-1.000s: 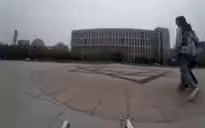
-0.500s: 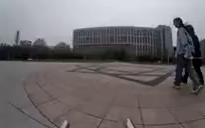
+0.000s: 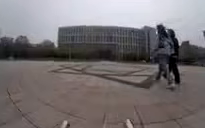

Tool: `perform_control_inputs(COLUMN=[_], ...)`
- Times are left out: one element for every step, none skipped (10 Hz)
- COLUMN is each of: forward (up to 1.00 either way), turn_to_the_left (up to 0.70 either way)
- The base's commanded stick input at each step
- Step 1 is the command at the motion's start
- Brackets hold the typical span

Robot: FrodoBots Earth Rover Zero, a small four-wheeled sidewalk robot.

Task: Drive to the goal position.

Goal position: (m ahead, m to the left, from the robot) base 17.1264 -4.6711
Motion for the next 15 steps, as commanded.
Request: perform_control_inputs(forward=[1.00,1.00,1.00,1.00,1.00,1.00,1.00,1.00,1.00,1.00,1.00,1.00,1.00,1.00,1.00], turn_to_the_left=[0.02,0.02,0.02,0.02,0.02,0.02,0.02,0.02,0.02,0.02,0.02,0.02,0.02,0.02,0.02])
